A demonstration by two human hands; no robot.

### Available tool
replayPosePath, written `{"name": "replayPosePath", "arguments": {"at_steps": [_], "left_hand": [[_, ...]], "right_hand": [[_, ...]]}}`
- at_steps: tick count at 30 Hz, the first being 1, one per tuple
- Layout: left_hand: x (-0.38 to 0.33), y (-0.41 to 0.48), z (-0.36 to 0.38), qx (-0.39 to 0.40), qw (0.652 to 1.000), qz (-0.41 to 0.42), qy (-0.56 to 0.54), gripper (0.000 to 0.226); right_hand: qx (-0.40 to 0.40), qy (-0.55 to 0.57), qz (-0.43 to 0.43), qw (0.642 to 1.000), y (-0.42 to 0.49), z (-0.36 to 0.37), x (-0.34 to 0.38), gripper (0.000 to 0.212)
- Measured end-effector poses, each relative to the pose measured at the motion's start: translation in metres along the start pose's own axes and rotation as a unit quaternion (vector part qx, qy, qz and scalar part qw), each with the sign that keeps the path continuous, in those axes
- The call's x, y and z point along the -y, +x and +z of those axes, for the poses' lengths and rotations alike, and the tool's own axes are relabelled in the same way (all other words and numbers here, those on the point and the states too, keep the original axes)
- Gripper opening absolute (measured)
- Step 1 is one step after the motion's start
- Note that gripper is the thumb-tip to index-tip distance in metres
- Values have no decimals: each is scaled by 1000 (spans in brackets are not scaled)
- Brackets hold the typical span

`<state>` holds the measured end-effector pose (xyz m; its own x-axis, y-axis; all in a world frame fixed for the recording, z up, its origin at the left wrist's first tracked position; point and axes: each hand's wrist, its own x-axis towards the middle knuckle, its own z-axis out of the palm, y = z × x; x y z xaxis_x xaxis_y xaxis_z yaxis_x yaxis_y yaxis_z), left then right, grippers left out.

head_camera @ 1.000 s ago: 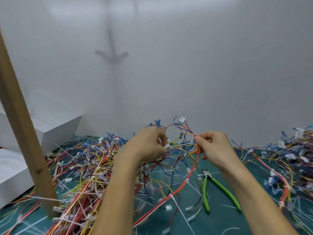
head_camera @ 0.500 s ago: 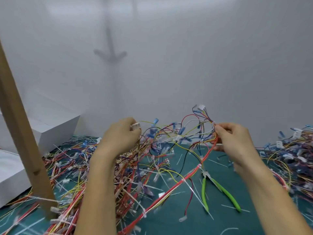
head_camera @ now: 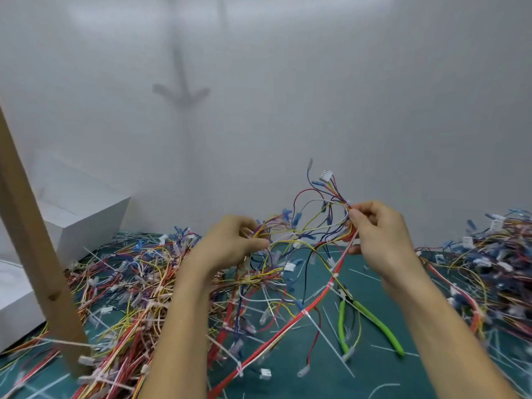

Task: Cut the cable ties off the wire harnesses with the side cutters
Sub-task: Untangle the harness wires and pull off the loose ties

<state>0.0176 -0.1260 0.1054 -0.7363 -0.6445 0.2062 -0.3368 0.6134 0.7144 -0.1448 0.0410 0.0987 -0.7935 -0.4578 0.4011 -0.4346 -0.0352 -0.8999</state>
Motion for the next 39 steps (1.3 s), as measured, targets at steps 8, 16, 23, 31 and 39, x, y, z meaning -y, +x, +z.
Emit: {"name": "replayPosePath", "arguments": {"at_steps": [8, 16, 23, 31, 39], "left_hand": [[3, -6, -24, -108, 984, 34, -135, 8], [24, -6, -40, -368, 929, -21, -44, 12], [56, -10, -36, -232, 957, -150, 89, 48], [40, -4, -27, -71, 939, -188, 280, 38], [45, -6, -13, -88, 877, -244, 404, 16]], "right_hand": [[-27, -4, 31, 999, 1, 3, -5, 11], [171, 49, 26, 984, -19, 36, -3, 33], [392, -295, 0, 871, -45, 62, -21, 56], [354, -294, -11, 888, -37, 55, -20, 54], [300, -245, -18, 922, -30, 44, -16, 40]]}}
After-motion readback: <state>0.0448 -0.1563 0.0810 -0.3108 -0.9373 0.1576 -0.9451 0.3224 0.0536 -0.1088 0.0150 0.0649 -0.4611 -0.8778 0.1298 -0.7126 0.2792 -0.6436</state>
